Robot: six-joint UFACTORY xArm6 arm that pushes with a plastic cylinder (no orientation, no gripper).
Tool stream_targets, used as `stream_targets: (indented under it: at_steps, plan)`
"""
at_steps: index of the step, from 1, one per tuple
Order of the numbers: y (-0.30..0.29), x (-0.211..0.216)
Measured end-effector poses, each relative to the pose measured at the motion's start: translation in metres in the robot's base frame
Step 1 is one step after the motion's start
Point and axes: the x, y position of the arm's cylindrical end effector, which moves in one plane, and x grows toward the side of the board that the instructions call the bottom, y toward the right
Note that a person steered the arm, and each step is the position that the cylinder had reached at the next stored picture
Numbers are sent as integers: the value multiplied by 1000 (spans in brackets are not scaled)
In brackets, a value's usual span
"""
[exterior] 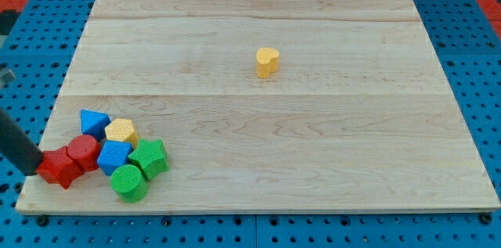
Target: Place the triangle above yellow hexagon
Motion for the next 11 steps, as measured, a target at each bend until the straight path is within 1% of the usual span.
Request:
stream_targets:
  at_steps: [1,2,4,5,8,10,11]
  plan:
    - [0,-1]
    - [0,-19]
    - [0,-27]
    - [5,-43]
    - [7,-45]
    - [42,-51]
    - [42,-51]
